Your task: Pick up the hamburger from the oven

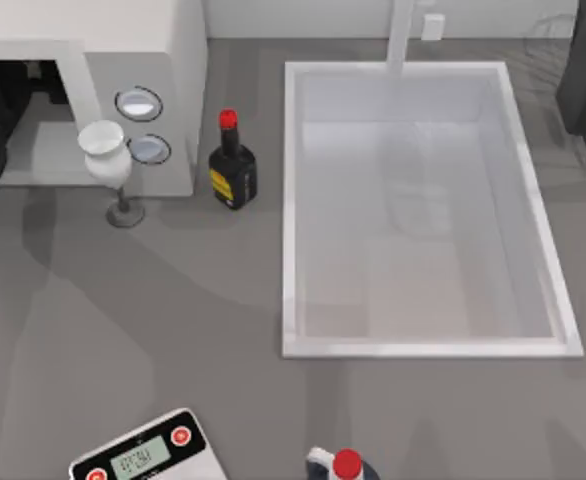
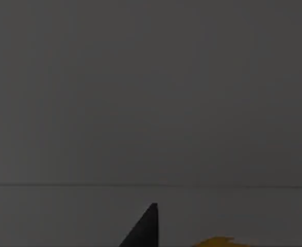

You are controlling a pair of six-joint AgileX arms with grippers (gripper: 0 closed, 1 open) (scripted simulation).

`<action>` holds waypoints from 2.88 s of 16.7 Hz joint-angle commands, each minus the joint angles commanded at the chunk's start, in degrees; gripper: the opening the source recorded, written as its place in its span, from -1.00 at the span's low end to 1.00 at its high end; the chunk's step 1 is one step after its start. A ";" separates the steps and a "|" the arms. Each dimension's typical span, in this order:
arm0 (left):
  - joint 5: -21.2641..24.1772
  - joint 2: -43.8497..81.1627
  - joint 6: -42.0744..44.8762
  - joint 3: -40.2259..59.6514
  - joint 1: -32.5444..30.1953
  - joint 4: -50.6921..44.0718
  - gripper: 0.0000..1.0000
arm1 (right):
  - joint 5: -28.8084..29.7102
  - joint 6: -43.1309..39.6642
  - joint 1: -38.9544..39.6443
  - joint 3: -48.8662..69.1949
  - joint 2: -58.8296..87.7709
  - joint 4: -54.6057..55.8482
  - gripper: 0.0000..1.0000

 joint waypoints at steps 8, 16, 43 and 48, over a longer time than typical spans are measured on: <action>-9.11 -28.69 -3.03 -23.35 -9.53 -7.22 -1.00 | 0.00 0.00 0.00 0.00 0.00 0.00 1.00; -19.42 -60.77 -6.45 -50.01 -20.33 -15.39 -1.00 | 0.00 0.00 0.00 0.00 0.00 0.00 1.00; -20.33 -31.76 -6.83 -63.42 -21.81 25.98 -1.00 | 0.00 0.00 0.00 0.00 0.00 0.00 1.00; -20.33 -31.76 -6.83 -63.42 -21.81 25.98 -0.55 | 0.00 0.00 0.00 0.00 0.00 0.00 1.00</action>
